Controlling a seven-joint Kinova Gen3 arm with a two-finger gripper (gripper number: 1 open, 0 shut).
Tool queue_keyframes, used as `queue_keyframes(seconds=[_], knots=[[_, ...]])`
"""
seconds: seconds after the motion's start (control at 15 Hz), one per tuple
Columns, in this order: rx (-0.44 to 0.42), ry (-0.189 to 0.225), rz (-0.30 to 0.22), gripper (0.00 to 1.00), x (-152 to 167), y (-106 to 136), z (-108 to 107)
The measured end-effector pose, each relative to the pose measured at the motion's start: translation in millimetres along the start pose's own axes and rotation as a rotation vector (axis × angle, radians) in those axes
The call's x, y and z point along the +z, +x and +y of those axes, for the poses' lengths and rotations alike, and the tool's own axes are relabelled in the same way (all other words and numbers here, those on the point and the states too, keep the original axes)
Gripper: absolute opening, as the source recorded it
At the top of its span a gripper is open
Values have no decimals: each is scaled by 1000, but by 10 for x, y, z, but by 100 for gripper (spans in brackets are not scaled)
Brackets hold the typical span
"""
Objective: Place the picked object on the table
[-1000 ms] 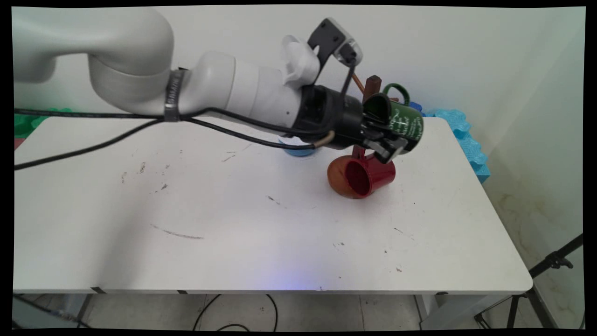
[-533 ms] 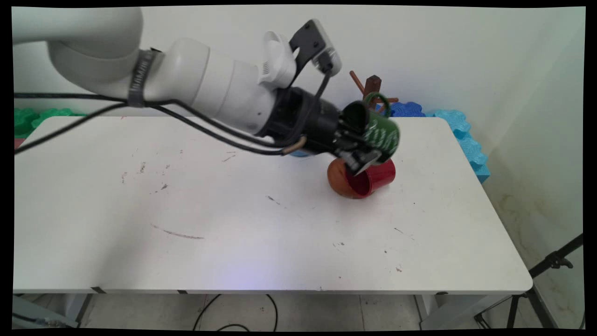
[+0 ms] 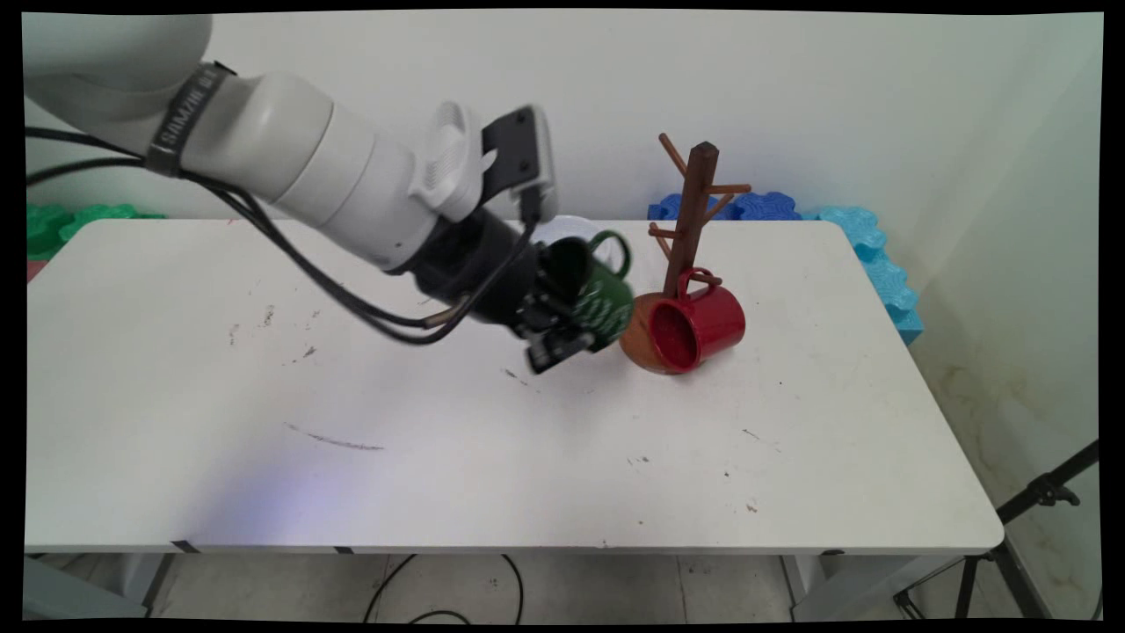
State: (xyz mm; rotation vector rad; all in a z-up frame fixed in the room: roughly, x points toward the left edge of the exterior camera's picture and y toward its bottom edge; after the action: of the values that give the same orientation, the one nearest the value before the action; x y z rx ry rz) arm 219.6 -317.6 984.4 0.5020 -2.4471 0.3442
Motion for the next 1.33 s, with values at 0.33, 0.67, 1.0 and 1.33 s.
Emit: queue_keyframes(seconds=[0.33,0.67,1.0,1.33], knots=[[137,13,-178,0,6,-269,-124],[270,-6,-320,0,191,-506,-241],[370,-25,-401,0,478,-604,-394],[429,-86,-463,0,839,-658,-431]])
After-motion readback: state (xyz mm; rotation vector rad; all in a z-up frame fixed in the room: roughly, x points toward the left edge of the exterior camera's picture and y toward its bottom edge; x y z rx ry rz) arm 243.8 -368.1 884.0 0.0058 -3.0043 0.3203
